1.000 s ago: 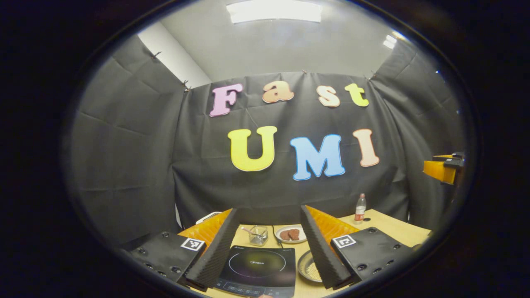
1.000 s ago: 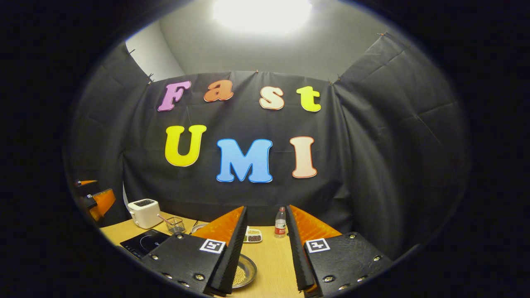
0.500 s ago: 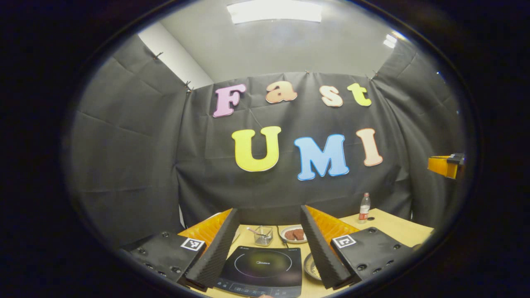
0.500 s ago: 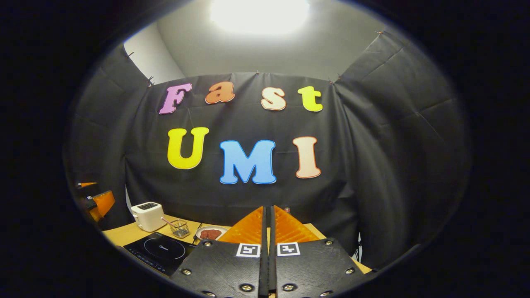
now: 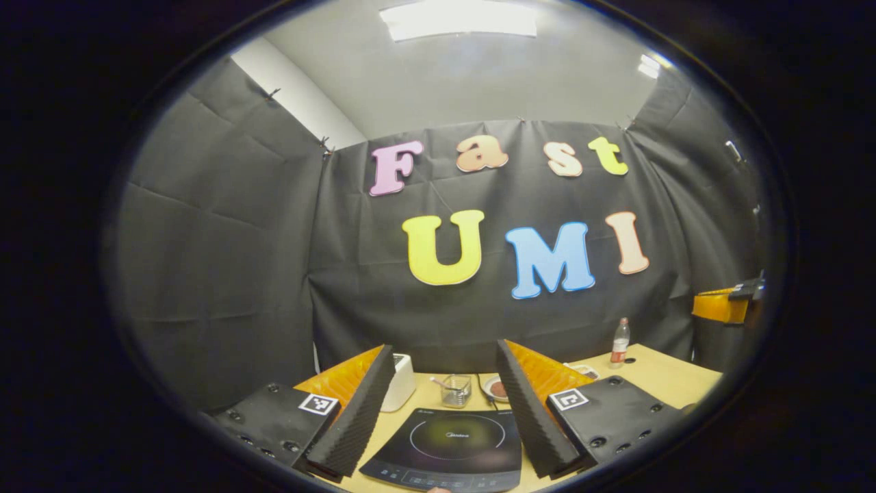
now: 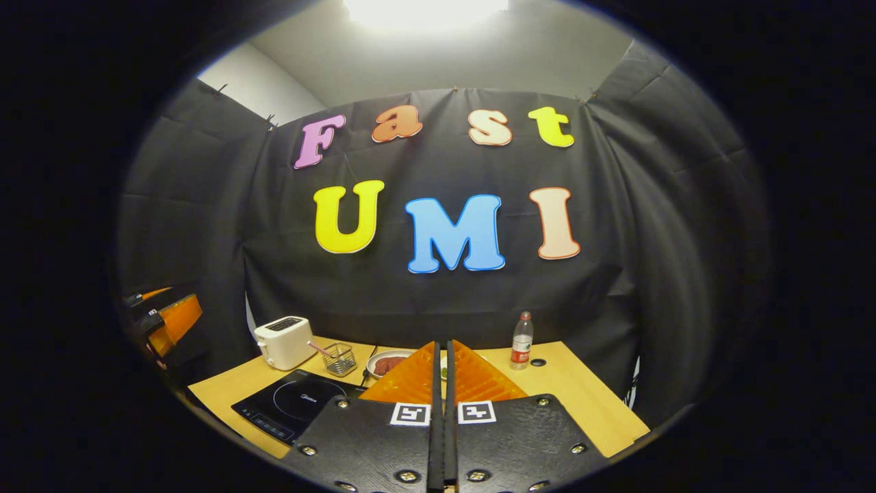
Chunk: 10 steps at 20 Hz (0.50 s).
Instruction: First push the handle of the pot to place it horizontally, then grasp the pot with both hands and set it on the induction cooktop.
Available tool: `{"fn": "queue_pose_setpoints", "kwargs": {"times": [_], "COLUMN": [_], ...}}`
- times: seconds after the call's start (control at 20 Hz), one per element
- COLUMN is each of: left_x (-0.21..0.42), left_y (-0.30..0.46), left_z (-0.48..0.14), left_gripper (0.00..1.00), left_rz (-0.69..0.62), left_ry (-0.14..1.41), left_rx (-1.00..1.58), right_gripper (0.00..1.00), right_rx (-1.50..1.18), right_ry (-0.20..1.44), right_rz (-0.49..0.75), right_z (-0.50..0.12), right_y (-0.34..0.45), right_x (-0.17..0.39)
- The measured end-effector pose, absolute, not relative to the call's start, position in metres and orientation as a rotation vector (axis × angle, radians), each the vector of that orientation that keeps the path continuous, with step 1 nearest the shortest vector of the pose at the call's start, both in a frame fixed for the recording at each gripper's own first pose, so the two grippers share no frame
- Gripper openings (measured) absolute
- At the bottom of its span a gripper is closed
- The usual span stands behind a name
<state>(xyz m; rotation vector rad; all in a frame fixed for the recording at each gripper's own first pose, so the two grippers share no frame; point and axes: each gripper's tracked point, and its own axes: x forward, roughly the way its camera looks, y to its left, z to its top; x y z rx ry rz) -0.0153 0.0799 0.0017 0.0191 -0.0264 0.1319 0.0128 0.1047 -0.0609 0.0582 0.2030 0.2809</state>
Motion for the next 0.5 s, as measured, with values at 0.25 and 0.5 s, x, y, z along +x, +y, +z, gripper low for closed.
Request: {"fn": "queue_pose_setpoints", "kwargs": {"times": [0.25, 0.5], "left_x": [-0.024, -0.032], "left_y": [0.112, 0.145], "left_z": [-0.006, -0.015], "left_gripper": [0.96, 0.96], "left_rz": [0.186, 0.237], "left_ry": [-0.013, -0.001], "left_rx": [0.024, 0.022], "right_gripper": [0.00, 0.00], "right_rx": [0.041, 0.015], "right_ry": [0.279, 0.375], "right_rz": [0.369, 0.470], "right_z": [-0.090, -0.127], "right_y": [0.145, 0.187], "right_x": [0.012, 0.001]}}
